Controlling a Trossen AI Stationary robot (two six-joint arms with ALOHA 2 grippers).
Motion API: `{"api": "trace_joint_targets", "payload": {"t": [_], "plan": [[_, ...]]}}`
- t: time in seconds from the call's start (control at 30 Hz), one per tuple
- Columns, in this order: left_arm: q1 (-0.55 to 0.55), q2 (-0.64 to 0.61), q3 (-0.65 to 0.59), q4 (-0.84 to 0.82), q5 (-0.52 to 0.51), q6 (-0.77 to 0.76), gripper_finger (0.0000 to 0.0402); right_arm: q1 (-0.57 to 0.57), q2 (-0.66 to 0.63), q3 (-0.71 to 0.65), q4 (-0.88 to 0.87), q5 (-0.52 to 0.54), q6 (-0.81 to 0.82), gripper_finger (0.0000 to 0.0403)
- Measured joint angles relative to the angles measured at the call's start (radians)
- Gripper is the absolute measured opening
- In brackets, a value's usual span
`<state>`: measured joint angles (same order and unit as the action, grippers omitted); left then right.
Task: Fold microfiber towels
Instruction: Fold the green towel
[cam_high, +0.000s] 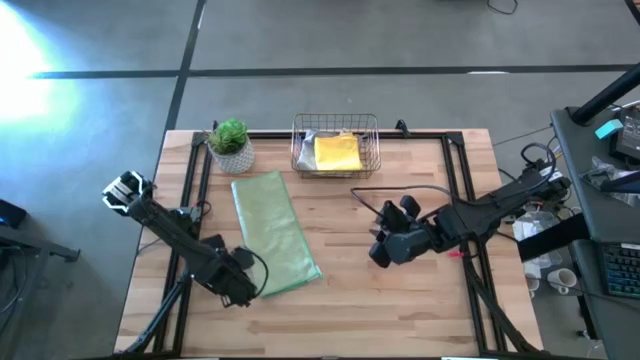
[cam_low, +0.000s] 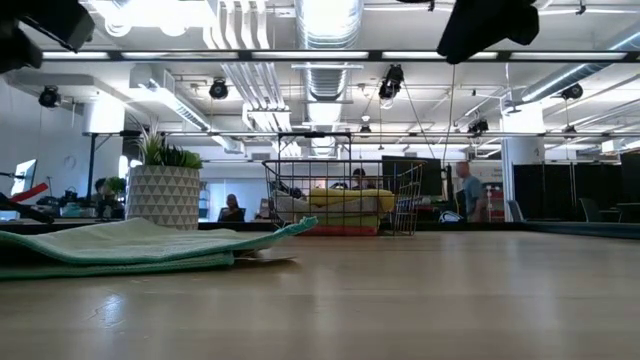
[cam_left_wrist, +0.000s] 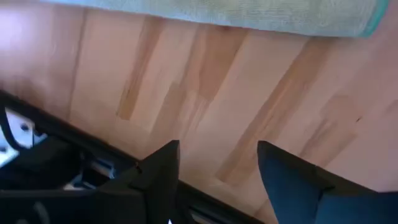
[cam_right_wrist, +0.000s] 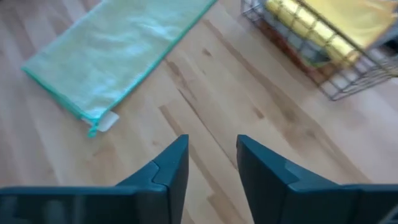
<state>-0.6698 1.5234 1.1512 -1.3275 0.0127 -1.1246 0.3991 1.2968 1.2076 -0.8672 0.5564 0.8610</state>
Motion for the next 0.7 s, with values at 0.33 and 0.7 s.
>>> {"api": "trace_joint_targets", "payload": {"t": [0.33, 0.7], "plan": [[-0.016, -0.154, -0.172, 0.204, -0.114, -0.295, 0.0202, -0.150, 0.002, -0.057, 0.241, -0.251, -0.148, 0.0141], [-0.016, -0.398, -0.480, 0.488, -0.258, -0.644, 0.0202, -0.244, 0.029, -0.302, 0.755, -0.411, -0.076, 0.0144]]}}
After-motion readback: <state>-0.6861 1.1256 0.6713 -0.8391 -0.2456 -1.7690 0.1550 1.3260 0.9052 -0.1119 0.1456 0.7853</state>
